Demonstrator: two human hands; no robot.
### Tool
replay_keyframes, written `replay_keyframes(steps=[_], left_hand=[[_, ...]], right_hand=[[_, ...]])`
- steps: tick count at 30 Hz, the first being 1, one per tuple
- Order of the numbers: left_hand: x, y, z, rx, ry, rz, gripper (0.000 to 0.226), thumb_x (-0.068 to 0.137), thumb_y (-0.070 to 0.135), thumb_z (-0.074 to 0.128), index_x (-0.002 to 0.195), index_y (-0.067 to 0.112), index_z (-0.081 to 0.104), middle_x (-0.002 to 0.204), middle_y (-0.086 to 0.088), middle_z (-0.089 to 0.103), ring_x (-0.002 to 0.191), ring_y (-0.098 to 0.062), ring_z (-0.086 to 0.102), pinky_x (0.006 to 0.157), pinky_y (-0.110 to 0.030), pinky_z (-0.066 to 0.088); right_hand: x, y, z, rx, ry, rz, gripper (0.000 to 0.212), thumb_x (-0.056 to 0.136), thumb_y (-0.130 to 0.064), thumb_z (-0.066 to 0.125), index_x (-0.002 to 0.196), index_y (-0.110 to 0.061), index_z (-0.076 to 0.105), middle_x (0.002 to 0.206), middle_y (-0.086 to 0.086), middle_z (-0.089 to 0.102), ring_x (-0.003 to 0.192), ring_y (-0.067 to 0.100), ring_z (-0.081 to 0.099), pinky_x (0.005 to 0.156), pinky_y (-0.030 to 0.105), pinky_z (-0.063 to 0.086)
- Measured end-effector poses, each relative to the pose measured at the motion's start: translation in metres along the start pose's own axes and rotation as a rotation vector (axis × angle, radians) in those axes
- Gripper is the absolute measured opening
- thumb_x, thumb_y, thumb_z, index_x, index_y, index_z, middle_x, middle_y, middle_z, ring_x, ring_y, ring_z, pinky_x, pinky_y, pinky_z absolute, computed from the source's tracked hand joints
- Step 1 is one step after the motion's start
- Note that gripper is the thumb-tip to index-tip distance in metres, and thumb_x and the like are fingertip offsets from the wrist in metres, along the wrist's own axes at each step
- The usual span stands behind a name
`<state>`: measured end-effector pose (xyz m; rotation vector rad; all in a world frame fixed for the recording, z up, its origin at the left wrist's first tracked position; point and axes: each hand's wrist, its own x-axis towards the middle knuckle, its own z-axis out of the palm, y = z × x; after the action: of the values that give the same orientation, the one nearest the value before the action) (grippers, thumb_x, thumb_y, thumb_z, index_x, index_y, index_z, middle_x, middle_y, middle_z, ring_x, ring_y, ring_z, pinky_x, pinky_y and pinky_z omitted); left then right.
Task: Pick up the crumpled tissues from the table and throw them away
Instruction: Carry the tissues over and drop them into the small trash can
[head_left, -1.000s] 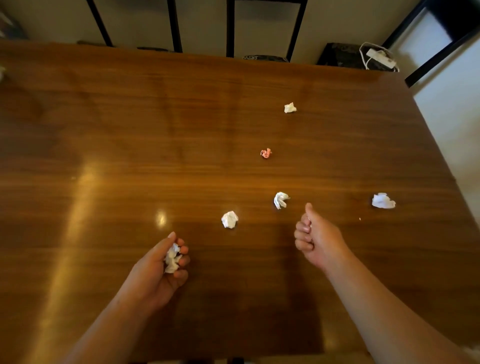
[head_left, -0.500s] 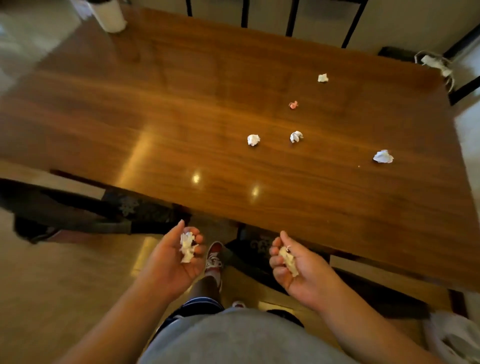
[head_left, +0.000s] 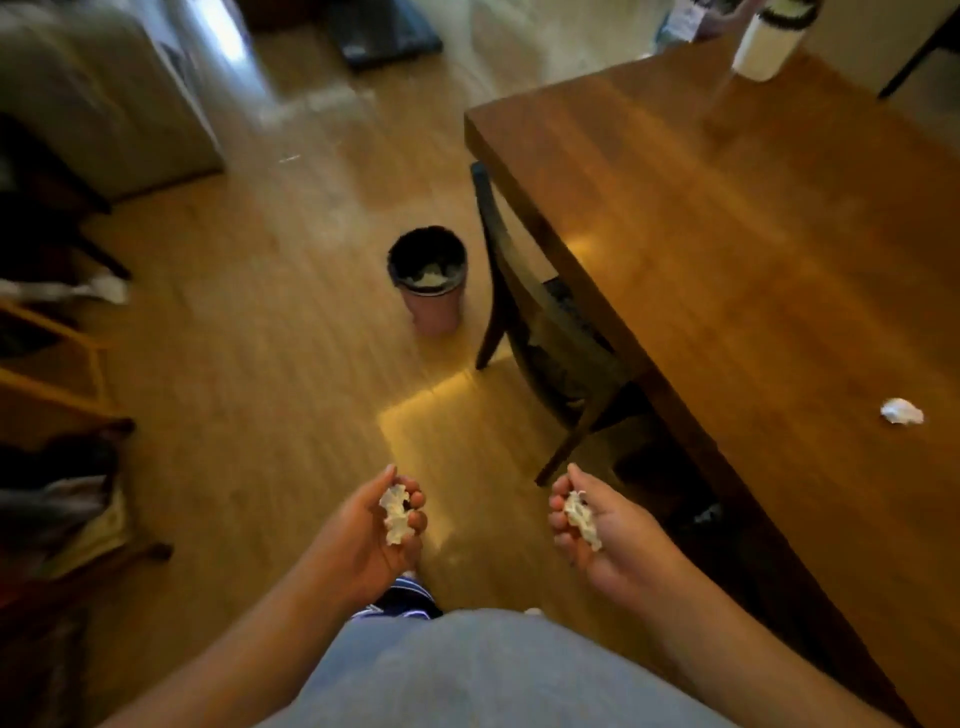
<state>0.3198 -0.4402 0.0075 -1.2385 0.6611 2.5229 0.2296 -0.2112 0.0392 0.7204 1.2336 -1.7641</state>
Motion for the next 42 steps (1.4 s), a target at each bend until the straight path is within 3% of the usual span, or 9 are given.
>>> replay_keyframes(steps=[5,9,16,30,42], left_hand=[[-0.035,0.060,-0.099,-0.219,0.151,0.110,0.025,0.079,0.035,0.059,0.066,0.014,0.065,0.062,-0.001,0.058,0.045,-0.012,0.054,0.034,-0.017,0.041],[-0.047,0.122,-0.166,-0.362,0.256,0.155,0.031,0.091,0.035,0.052,0.069,0.015,0.059,0.059,-0.002,0.057,0.041,-0.012,0.053,0.033,-0.018,0.041],[-0.048,0.241,-0.228,-0.370,0.263,0.213,0.019,0.078,0.034,0.062,0.069,0.017,0.063,0.063,0.000,0.059,0.046,-0.010,0.054,0.036,-0.019,0.041],[0.063,0.473,-0.170,-0.318,0.168,0.265,0.024,0.083,0.036,0.059,0.071,0.017,0.064,0.067,0.001,0.059,0.051,-0.010,0.055,0.038,-0.018,0.044],[0.136,0.621,-0.145,-0.458,0.295,0.302,0.025,0.084,0.036,0.058,0.072,0.015,0.064,0.066,-0.002,0.059,0.051,-0.012,0.056,0.039,-0.019,0.045]], right_hand=[[0.065,0.001,0.137,-0.235,-0.178,0.054,0.024,0.094,-0.034,0.057,0.084,-0.013,0.064,0.067,0.002,0.059,0.059,0.012,0.058,0.048,0.021,0.048],[0.112,0.016,0.253,-0.340,-0.297,0.079,0.025,0.096,-0.033,0.052,0.081,-0.014,0.060,0.067,0.001,0.054,0.059,0.011,0.053,0.048,0.019,0.046],[0.174,0.023,0.375,-0.406,-0.265,0.153,0.023,0.094,-0.032,0.054,0.080,-0.014,0.059,0.066,0.000,0.055,0.055,0.010,0.053,0.045,0.019,0.046],[0.310,-0.081,0.423,-0.355,-0.010,0.236,0.026,0.091,-0.034,0.060,0.081,-0.010,0.064,0.063,0.004,0.060,0.051,0.014,0.056,0.044,0.023,0.048],[0.432,-0.218,0.596,-0.464,-0.156,0.195,0.025,0.095,-0.031,0.055,0.081,-0.011,0.061,0.063,0.001,0.056,0.056,0.012,0.053,0.046,0.021,0.048]])
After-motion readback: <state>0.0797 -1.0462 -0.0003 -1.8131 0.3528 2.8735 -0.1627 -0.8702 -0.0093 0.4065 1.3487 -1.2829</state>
